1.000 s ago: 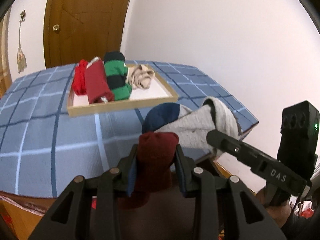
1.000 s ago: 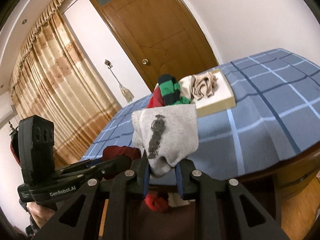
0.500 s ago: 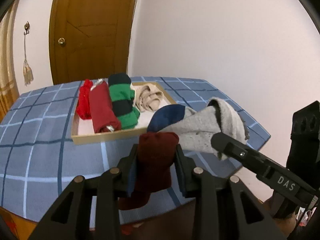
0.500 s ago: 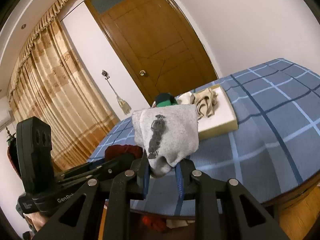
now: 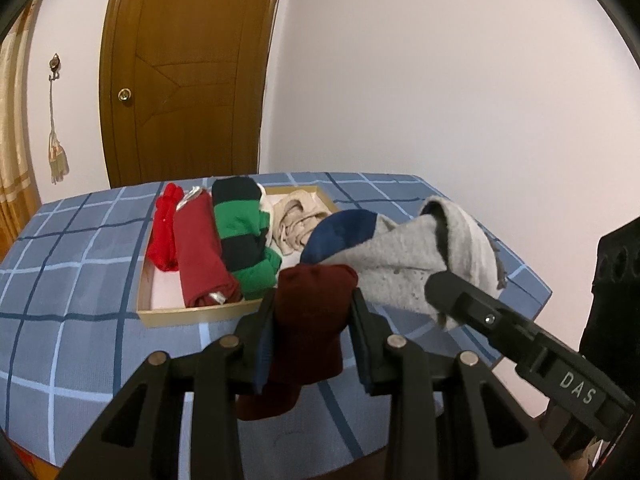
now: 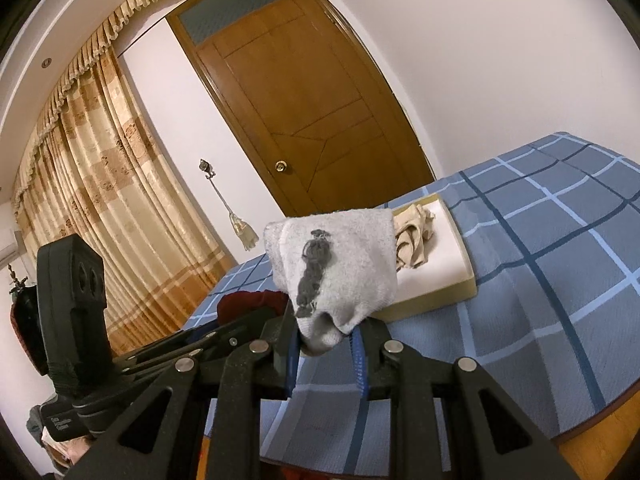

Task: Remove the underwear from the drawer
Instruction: 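Lift both socks out of the drawer and carry them over the tray, then lower both socks into the tray beside the garments and open both tools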

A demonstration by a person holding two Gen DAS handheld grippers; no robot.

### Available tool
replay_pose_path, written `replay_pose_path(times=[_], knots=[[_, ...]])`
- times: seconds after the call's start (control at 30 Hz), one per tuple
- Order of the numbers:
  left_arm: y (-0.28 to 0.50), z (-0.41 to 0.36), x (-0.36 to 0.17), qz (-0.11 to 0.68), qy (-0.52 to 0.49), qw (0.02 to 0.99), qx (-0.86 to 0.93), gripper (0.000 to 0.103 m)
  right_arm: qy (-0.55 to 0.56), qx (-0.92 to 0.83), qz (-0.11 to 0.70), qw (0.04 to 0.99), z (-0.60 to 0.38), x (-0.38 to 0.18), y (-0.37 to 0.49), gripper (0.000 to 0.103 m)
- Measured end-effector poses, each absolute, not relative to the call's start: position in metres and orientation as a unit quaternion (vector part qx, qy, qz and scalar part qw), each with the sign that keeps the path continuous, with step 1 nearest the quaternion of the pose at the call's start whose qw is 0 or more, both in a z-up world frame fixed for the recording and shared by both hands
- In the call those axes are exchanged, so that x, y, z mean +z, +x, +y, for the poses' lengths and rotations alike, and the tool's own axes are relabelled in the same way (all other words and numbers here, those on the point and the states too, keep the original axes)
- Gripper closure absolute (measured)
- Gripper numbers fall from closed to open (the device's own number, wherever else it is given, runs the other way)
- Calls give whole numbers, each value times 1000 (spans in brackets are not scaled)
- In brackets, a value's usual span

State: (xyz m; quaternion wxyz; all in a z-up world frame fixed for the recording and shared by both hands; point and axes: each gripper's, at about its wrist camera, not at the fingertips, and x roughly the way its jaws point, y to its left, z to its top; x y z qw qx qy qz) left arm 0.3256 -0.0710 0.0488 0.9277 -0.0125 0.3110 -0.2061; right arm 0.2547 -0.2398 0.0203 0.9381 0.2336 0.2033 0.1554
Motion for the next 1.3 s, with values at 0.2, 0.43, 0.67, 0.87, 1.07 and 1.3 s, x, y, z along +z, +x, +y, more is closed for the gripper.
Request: replay_pose_path(times=[0.2,0.43,0.67,0.87,1.07,1.3], knots=[[342,-80,49,304,-9,931,-201,70,226,139,192,945,-245,26,268,79],[370,-85,47,291,-20,939,-181,70,206,104,176,957,-252,31,295,79],[397,-96,40,287,-15,945,-158,70,209,80,176,959,-260,28,330,79],[422,-112,23,294,-6,946,-138,70,197,48,200,958,-261,9,364,79],[446,-125,3,312,6,942,-127,70,190,14,226,955,-275,-15,395,79],[465,-136,-21,334,18,936,-111,70,167,7,247,954,-276,-30,416,79]])
